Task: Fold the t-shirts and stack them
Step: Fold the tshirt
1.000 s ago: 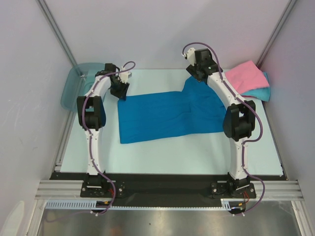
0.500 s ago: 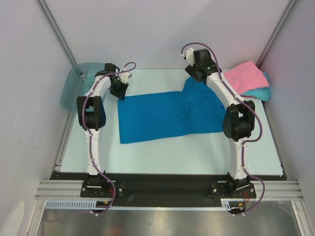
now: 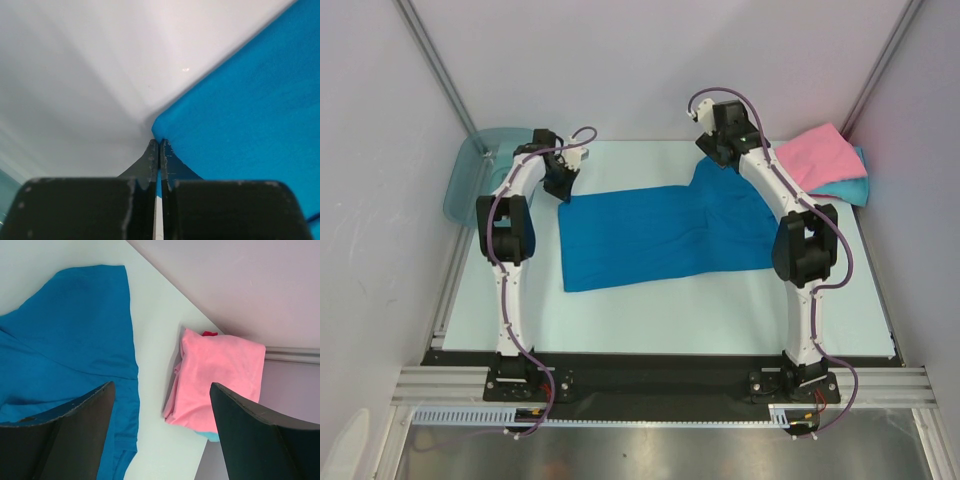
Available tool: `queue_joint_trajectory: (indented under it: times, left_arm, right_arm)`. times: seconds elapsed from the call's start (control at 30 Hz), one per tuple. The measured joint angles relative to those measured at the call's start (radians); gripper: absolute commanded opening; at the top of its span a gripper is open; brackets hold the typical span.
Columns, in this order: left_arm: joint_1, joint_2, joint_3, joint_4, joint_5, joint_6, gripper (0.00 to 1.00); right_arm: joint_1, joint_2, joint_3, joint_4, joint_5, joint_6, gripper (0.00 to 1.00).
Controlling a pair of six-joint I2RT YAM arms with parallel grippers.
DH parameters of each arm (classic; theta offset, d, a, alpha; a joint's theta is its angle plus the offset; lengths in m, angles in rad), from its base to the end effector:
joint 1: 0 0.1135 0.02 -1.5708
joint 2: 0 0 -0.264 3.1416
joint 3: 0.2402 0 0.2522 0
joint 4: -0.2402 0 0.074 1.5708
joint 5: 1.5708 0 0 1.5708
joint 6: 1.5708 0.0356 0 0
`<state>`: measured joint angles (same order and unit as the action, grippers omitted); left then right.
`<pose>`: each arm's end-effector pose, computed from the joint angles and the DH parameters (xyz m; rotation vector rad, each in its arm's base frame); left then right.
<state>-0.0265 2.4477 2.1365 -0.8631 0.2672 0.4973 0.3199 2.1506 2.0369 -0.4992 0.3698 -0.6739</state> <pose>0.5159 -0.0231 0.1645 0.7658 2.5766 -0.2253 0.4811 0.1458 0.3045 -0.8567 2.0260 -0.6033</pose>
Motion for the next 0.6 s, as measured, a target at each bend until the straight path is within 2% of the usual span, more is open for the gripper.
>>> queue_joint_trajectory:
  times: [0.27,0.6]
  left_arm:
    - [-0.010,-0.003,0.000,-0.003,-0.009,0.001,0.00]
    - [-0.102,-0.099,-0.114,-0.015,-0.102,0.062,0.00]
  right_arm:
    - [-0.017,0.022,-0.013,-0.002,-0.017,0.027,0.81]
    - [-0.153,0.277,0.244,-0.119,-0.188,0.257,0.82]
